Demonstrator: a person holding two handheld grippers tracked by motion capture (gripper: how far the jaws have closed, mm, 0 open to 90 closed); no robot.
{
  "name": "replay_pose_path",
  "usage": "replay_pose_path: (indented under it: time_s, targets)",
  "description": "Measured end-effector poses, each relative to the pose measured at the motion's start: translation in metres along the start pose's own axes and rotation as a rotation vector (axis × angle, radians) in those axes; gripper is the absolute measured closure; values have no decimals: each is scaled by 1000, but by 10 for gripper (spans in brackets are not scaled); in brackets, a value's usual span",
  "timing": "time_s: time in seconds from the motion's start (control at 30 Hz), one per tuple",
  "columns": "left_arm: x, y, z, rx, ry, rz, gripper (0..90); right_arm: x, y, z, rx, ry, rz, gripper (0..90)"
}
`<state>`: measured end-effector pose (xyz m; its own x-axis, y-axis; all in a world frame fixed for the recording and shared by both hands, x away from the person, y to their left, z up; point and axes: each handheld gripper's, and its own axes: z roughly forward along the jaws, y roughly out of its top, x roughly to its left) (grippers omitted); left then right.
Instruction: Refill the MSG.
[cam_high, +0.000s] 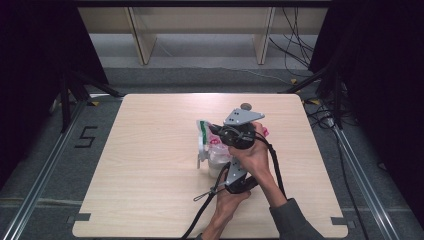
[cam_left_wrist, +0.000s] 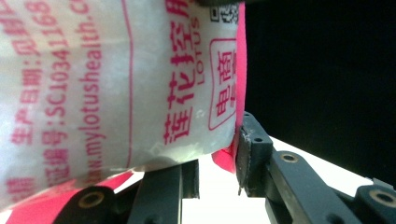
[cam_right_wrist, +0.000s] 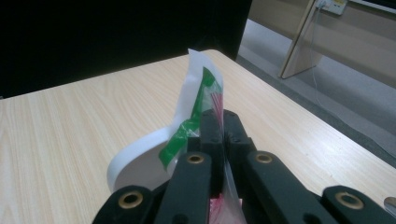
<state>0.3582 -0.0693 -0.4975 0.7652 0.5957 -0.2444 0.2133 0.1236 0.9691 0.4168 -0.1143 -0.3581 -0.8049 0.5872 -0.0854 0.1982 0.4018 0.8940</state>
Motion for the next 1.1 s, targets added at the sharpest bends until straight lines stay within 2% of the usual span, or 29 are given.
replay_pose_path:
  time_s: [0.1, 0.27, 0.3, 0.4, 0.5, 0.53, 0.57, 0.7, 0.77, 0.83, 0.87, 0.9, 0.93, 0.97, 1.03, 1.1]
  targets:
    - [0, 0, 0, 5, 2, 0, 726, -1, 0, 2, -6, -9, -21, 900]
    - [0, 0, 0, 0, 0, 0, 727, -1, 1, 0, -2, -6, -12, 900]
    - [0, 0, 0, 4, 4, 1, 727, 0, 0, 0, -11, -14, 6, 900]
    - [0, 0, 0, -3, -3, -7, 726, 0, 0, 3, 6, -10, -14, 900]
    - [0, 1, -1, -1, 2, -5, 727, 1, 1, 3, 9, -1, -8, 900]
    - [0, 1, -1, -2, 0, -7, 726, 2, 1, 3, -2, -17, 1, 900]
    - [0, 1, -1, -3, 0, -8, 726, 0, 1, 3, -5, -18, -28, 900]
    - [0, 1, -1, -1, -1, -8, 725, -1, 0, 6, 26, 7, -17, 900]
    - [0, 1, -1, 0, 2, -4, 726, 0, 0, 4, 2, -14, -13, 900]
    - [-1, 1, -1, 1, 7, -4, 726, -1, 1, 2, 9, 0, -26, 900]
    - [0, 1, -1, 0, 2, -5, 726, -2, 1, 3, -8, -16, -31, 900]
    - [0, 1, -1, -2, 2, -5, 726, -3, 2, 3, 2, -8, -38, 900]
    - [0, 0, 0, -3, -2, -10, 726, -1, 1, 4, 10, -3, -22, 900]
    - [0, 0, 0, -10, -6, -13, 725, 0, 0, 5, 14, -14, -18, 900]
    - [0, 1, 0, -6, -1, -9, 726, 0, 0, 6, 31, 1, -18, 900]
    - [1, 1, -1, -4, 4, -2, 727, 1, 2, 5, 5, -13, -11, 900]
